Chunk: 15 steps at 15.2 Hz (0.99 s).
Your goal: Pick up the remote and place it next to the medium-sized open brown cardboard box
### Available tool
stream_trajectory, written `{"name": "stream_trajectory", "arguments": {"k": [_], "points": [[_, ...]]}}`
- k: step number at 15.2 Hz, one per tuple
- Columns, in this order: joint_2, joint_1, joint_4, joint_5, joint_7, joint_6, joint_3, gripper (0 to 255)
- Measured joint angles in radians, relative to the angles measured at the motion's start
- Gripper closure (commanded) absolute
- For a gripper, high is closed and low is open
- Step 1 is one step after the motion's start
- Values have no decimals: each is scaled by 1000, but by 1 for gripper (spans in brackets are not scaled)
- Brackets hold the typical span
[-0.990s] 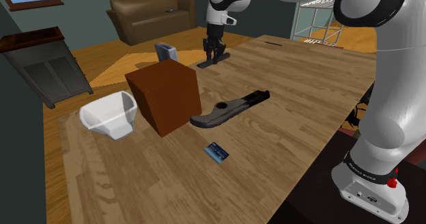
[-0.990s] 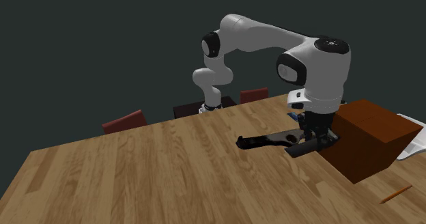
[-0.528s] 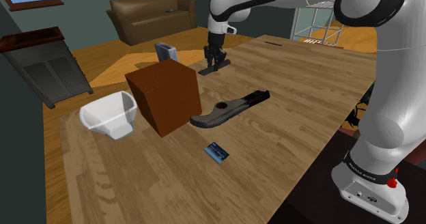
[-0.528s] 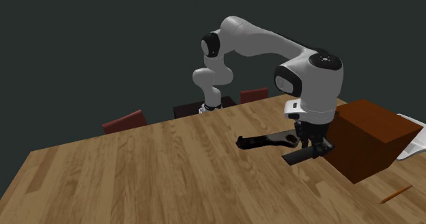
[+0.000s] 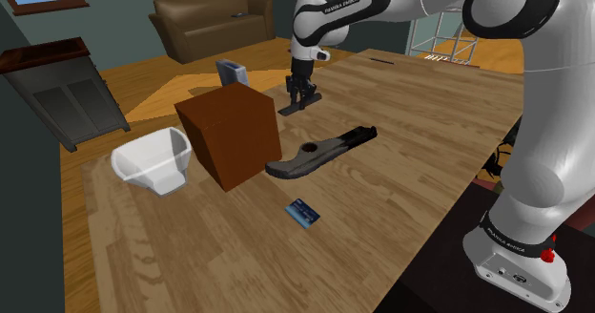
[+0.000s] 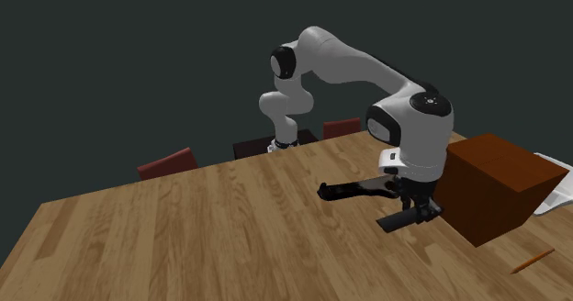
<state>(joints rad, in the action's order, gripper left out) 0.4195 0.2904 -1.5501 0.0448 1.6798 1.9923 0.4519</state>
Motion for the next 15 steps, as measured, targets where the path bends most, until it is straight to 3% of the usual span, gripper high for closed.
{"name": "stream_trajectory", "arguments": {"k": [15], "points": [[64,-5,-115,-18,-16,173,-14,255]]}}
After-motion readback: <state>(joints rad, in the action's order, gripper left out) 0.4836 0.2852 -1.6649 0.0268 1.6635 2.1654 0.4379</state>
